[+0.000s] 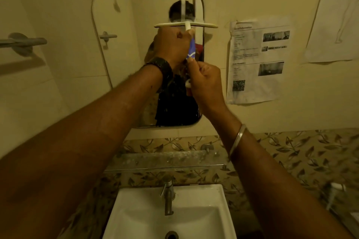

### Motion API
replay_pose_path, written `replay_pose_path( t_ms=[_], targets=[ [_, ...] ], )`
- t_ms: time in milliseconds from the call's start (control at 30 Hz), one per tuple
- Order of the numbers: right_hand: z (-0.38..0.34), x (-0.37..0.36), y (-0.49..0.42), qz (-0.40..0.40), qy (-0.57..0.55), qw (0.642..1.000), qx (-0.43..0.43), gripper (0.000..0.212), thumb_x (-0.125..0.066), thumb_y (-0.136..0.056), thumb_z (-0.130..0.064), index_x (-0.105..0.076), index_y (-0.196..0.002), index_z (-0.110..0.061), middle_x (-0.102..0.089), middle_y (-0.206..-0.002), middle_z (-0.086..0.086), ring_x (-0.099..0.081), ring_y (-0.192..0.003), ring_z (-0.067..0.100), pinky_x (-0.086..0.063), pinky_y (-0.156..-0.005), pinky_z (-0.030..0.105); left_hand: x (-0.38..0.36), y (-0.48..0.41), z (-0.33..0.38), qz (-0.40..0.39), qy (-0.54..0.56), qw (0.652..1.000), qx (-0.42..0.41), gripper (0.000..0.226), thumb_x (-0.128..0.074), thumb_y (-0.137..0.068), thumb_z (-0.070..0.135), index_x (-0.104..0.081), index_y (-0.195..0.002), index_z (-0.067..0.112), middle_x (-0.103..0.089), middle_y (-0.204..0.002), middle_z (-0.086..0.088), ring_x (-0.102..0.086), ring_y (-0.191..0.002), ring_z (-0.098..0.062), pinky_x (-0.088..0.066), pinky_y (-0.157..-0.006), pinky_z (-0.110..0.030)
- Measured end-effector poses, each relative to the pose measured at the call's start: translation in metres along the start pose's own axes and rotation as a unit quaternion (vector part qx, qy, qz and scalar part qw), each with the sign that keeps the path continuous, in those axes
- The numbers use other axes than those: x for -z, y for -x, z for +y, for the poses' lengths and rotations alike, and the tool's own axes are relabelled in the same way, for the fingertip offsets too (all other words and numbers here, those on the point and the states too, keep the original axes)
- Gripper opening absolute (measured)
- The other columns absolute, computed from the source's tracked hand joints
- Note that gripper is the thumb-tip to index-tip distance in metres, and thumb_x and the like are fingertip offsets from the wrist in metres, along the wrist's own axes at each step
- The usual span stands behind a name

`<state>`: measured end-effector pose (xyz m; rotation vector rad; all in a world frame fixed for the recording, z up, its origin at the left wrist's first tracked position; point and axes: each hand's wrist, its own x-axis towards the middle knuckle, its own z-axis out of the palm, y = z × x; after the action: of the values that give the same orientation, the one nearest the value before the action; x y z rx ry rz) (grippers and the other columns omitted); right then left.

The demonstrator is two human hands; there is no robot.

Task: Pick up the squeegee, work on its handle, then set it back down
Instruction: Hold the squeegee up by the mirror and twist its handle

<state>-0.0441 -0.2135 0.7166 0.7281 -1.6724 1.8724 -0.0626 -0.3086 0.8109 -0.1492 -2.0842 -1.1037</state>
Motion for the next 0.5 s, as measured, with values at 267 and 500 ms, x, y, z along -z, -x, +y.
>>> replay_pose_path(
  t_ms=[267, 500],
  targets=[
    [0.052, -0.004, 0.063, 0.038, 0.001, 0.997, -0.072, 0.046, -0.052, -0.110, -0.026, -0.060, -0.077, 0.005, -0.060, -0.064, 0.019, -0.054, -0.054, 0.022, -0.048, -0.048, 0.037, -0.024, 0.056, -0.042, -0.058, 0.001, 0.998, 0.033, 0.034, -0.063, -0.099, 0.030, -0.062, -0.068, 0.015, -0.057, -0.061, 0.006, -0.054, -0.055, -0.006, -0.046, -0.060, -0.022],
    [0.028, 0.006, 0.046, 0.009, 0.015, 0.999, -0.033, 0.043, -0.053, -0.109, -0.025, -0.062, -0.076, 0.001, -0.060, -0.062, 0.011, -0.055, -0.050, 0.015, -0.049, -0.049, 0.034, -0.012, 0.048, -0.025, -0.033, 0.015, 0.999, 0.009, 0.029, -0.061, -0.099, 0.033, -0.067, -0.076, 0.015, -0.060, -0.064, 0.008, -0.056, -0.055, -0.002, -0.044, -0.056, -0.016]
  ],
)
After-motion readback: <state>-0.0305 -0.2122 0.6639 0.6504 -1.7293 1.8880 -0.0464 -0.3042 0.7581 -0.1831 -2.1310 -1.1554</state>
